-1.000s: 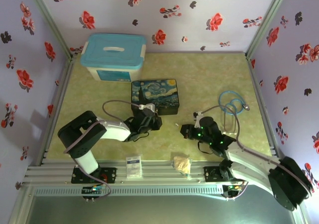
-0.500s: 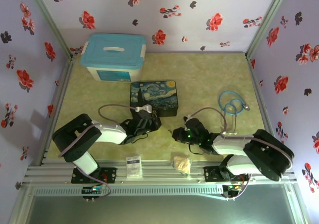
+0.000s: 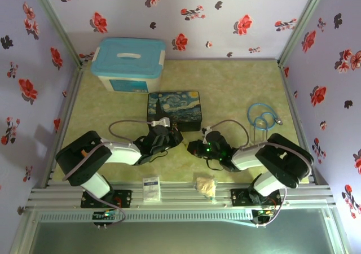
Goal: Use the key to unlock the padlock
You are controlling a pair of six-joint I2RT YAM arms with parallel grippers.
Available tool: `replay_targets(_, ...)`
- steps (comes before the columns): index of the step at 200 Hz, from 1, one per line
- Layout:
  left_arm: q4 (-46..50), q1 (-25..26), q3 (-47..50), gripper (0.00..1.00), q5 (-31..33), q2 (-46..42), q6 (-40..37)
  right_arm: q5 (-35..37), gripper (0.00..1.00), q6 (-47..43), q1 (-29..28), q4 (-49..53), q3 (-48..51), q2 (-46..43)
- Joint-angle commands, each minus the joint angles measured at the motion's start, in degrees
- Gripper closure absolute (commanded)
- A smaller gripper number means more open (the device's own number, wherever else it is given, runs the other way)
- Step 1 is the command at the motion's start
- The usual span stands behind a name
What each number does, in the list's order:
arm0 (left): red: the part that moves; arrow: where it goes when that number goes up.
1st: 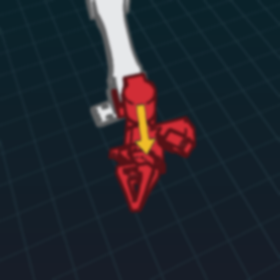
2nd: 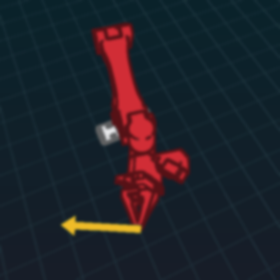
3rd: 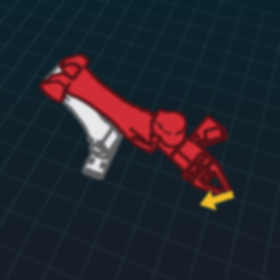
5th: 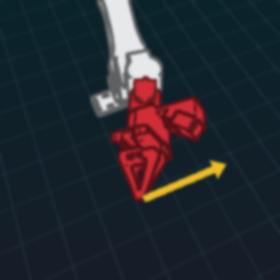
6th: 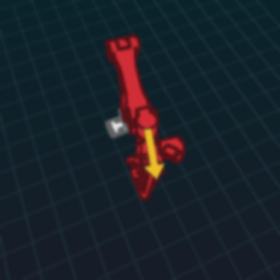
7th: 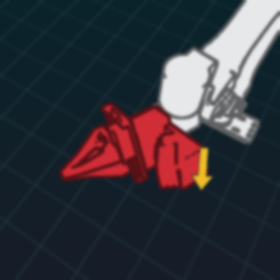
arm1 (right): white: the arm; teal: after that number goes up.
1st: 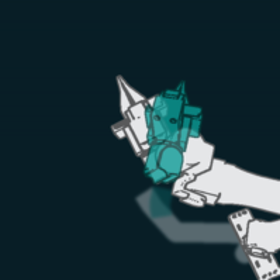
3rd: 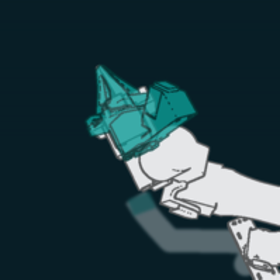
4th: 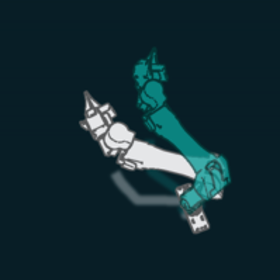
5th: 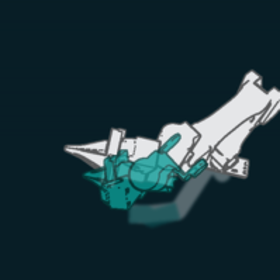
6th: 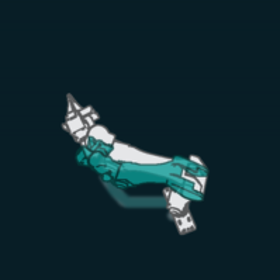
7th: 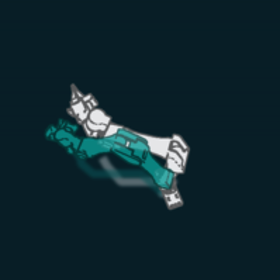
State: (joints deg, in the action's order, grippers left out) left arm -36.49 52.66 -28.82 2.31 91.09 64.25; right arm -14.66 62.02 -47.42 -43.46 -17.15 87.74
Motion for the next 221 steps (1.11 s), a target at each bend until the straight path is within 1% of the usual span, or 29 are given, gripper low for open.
replay_targets(1,-6.1,0.4,1.1,1.00,0.3,-2.0,1.0,-2.2,1.00,2.2,-0.4,-7.5,0.1,1.6)
replay_targets(38,-6.6,0.4,1.2,1.00,0.5,-1.9,1.0,-1.9,1.00,1.7,-0.4,-7.9,1.1,0.6)
replay_targets(79,-11.1,0.4,2.6,1.00,0.7,-1.5,3.1,-3.8,1.00,1.2,-0.4,-7.9,1.1,-0.1)
replay_targets(107,-11.9,0.3,3.0,1.00,0.8,-1.7,3.6,-4.9,1.00,1.8,0.1,-9.7,1.8,0.6)
replay_targets(123,-13.1,0.2,3.4,1.00,0.9,-1.6,4.3,-4.9,1.00,2.7,0.9,-13.0,3.1,0.8)
replay_targets(136,-14.8,0.2,3.9,1.00,0.8,-1.3,4.9,-6.2,1.00,3.1,1.7,-15.6,3.7,1.0)
replay_targets(158,-16.1,0.1,4.5,1.00,1.2,-1.2,5.4,-6.9,1.00,2.8,2.9,-14.3,3.7,0.3)
replay_targets(186,-17.2,0.0,4.7,1.00,1.4,-1.1,5.7,-8.1,1.00,3.2,4.1,-15.2,4.0,-0.1)
replay_targets(210,-18.7,0.1,4.8,1.00,1.0,-0.7,6.2,-8.7,1.00,2.3,4.3,-12.7,2.9,-0.3)
replay_targets(221,-18.3,0.2,4.5,1.00,0.8,-0.7,5.9,-8.8,1.00,2.6,4.3,-14.1,2.8,0.1)
